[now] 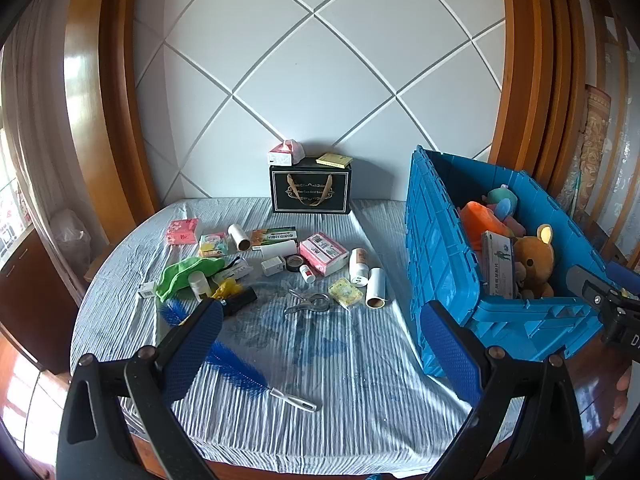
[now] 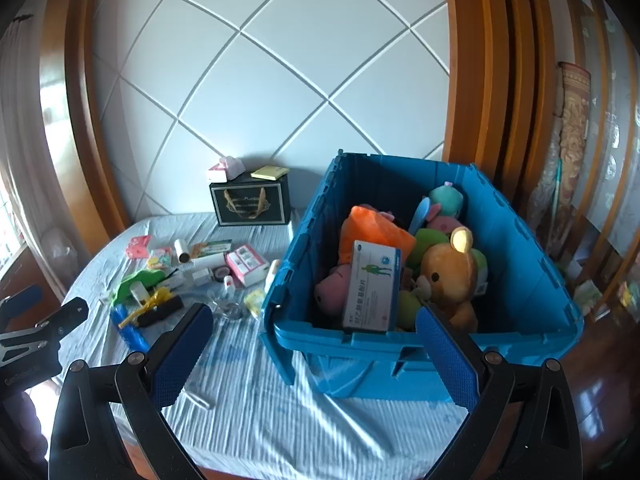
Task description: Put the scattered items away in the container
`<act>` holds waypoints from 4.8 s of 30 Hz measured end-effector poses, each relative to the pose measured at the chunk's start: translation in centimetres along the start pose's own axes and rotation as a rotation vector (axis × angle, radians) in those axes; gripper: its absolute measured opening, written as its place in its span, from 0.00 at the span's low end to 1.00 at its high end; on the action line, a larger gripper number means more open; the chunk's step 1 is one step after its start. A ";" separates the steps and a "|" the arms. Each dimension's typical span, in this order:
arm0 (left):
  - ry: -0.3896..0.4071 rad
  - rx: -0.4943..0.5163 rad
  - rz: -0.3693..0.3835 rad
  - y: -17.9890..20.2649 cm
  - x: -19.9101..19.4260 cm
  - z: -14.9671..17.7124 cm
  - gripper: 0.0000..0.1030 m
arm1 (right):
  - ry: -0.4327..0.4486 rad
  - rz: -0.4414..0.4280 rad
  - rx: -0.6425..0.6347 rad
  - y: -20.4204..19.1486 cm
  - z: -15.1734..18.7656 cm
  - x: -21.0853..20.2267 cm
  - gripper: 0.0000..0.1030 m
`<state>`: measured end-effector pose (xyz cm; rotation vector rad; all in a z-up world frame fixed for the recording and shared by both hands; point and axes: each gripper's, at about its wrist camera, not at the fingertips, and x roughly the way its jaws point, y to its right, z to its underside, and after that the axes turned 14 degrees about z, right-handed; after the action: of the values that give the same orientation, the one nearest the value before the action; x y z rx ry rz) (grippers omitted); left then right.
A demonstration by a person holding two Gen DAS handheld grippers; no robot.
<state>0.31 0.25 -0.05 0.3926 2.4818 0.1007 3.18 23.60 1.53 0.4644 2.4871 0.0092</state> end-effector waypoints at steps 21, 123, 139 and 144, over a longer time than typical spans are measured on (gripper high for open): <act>-0.003 -0.007 0.015 0.4 0.6 0.5 0.98 | -0.029 0.022 0.006 0.5 0.6 0.7 1.00; -0.529 -0.698 -0.363 -26.8 29.7 19.6 1.00 | -0.630 -0.244 -0.594 -31.7 18.2 35.3 1.00; -0.387 -0.691 -0.438 -24.6 28.6 20.8 0.51 | -0.493 -0.319 -0.512 -28.4 16.0 33.1 0.64; -0.390 -0.675 -0.419 -25.0 28.9 20.7 0.32 | -0.455 -0.370 -0.460 -27.8 14.6 33.6 0.46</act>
<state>-15.98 -15.30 -37.28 -0.3604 1.9434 0.6026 -23.08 7.17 -32.45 -0.1750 1.9993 0.2874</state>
